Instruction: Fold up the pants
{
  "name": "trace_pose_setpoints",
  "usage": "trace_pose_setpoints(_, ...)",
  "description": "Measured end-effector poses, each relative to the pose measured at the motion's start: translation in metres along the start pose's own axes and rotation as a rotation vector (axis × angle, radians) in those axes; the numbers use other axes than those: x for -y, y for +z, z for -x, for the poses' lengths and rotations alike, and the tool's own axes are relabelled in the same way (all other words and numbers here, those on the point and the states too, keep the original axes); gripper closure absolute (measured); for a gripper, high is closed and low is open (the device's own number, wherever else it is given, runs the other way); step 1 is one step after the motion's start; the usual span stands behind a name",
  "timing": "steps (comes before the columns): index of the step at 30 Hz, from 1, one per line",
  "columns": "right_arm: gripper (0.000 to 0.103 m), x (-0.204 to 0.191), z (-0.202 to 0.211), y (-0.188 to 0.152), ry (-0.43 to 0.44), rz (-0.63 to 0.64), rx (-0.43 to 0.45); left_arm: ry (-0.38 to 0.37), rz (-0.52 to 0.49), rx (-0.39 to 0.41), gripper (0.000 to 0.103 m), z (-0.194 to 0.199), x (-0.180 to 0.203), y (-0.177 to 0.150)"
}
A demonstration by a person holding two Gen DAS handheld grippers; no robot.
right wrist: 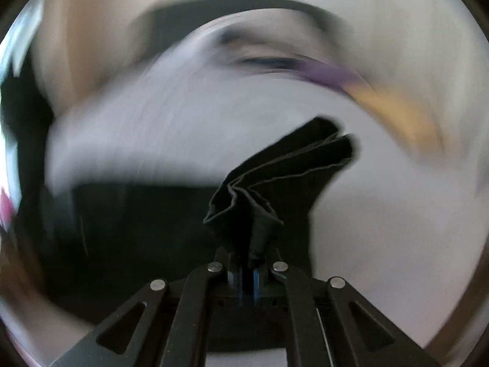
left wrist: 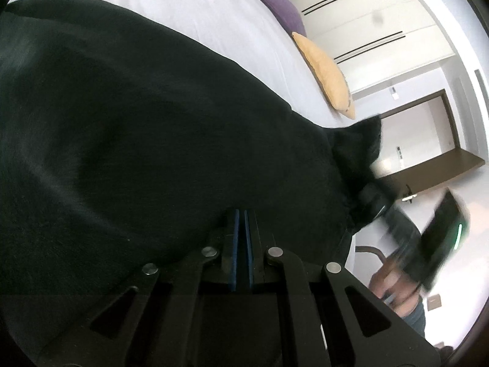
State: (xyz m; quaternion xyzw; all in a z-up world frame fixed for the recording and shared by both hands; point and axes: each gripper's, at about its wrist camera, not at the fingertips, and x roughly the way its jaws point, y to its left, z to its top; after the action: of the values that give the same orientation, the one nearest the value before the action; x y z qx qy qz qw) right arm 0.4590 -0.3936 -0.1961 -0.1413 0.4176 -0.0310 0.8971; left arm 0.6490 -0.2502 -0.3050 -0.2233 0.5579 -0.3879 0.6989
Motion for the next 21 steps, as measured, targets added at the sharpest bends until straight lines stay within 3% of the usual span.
trace_pose_setpoints(2,0.098,-0.048,-0.016,-0.016,-0.034,0.224,-0.064,0.001,-0.001,0.001,0.098,0.000,-0.001,-0.001)
trace_pose_setpoints(3,0.098,-0.057,-0.022,-0.022,-0.050,0.244,-0.075,0.005,-0.003,0.002,0.098,0.000,0.000,-0.001)
trace_pose_setpoints(6,0.098,-0.038,-0.021,-0.019,-0.017,0.049,-0.063,0.016,-0.003,-0.003,0.098,0.002,0.002,0.000)
trace_pose_setpoints(9,0.098,-0.047,-0.021,-0.020,-0.060,0.112,-0.052,0.038,0.004,-0.010,0.096,0.005,0.014,0.005)
trace_pose_setpoints(10,0.098,-0.049,-0.020,-0.023,-0.073,0.132,-0.046,0.033,0.004,-0.009,0.085,0.007,0.019,0.008)
trace_pose_setpoints(12,0.098,-0.047,-0.016,-0.022,-0.078,0.119,-0.033,-0.004,0.034,0.007,0.049,0.009,0.029,0.013)
trace_pose_setpoints(13,0.098,-0.047,-0.012,-0.021,-0.086,0.111,-0.019,-0.028,0.054,0.025,0.024,0.011,0.031,0.016)
trace_pose_setpoints(14,0.098,-0.048,-0.007,-0.022,-0.094,0.110,-0.005,-0.041,0.081,0.047,0.009,0.013,0.034,0.019)
trace_pose_setpoints(18,0.098,-0.058,-0.001,-0.024,-0.125,0.152,0.023,-0.071,0.143,-0.012,0.005,-0.002,0.036,0.033)
trace_pose_setpoints(21,0.098,-0.066,0.012,-0.020,-0.152,0.182,0.059,-0.063,0.128,-0.046,0.005,-0.007,0.042,0.040)
